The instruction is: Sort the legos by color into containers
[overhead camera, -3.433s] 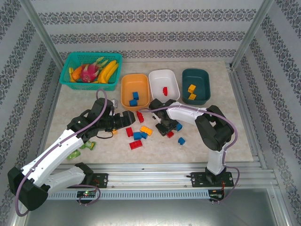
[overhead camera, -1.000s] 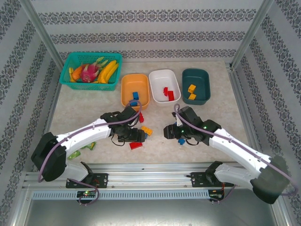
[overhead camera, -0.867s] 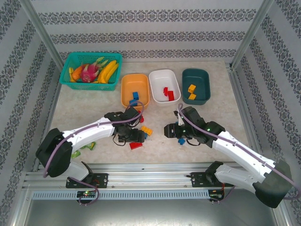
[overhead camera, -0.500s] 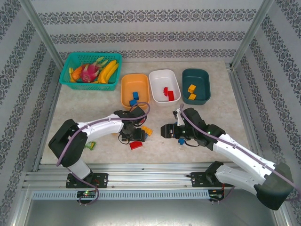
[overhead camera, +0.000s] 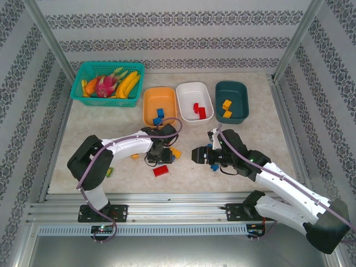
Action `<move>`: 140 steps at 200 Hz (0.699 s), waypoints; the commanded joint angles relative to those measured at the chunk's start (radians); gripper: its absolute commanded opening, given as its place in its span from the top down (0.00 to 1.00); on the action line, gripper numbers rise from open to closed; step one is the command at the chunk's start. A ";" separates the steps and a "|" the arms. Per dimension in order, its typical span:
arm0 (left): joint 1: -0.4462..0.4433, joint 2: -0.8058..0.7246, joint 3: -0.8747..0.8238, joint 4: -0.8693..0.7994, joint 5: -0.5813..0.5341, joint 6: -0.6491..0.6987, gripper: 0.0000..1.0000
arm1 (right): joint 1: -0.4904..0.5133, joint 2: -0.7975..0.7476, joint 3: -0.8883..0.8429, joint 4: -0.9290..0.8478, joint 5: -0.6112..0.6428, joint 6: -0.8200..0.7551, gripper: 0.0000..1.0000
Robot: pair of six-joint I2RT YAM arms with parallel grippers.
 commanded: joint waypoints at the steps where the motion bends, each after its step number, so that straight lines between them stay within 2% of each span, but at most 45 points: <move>1: -0.013 0.020 0.024 -0.036 -0.056 0.007 0.49 | -0.010 -0.001 -0.005 0.013 -0.012 0.015 0.28; 38: -0.013 0.022 0.024 -0.055 -0.075 0.011 0.57 | -0.014 0.015 0.004 0.013 -0.017 0.009 0.28; 95: -0.013 -0.119 0.022 -0.154 -0.090 -0.009 0.59 | -0.013 0.022 0.041 0.002 -0.025 0.001 0.29; 140: 0.027 -0.230 0.210 -0.329 -0.074 -0.002 0.60 | -0.016 0.031 0.141 -0.018 0.013 0.001 0.29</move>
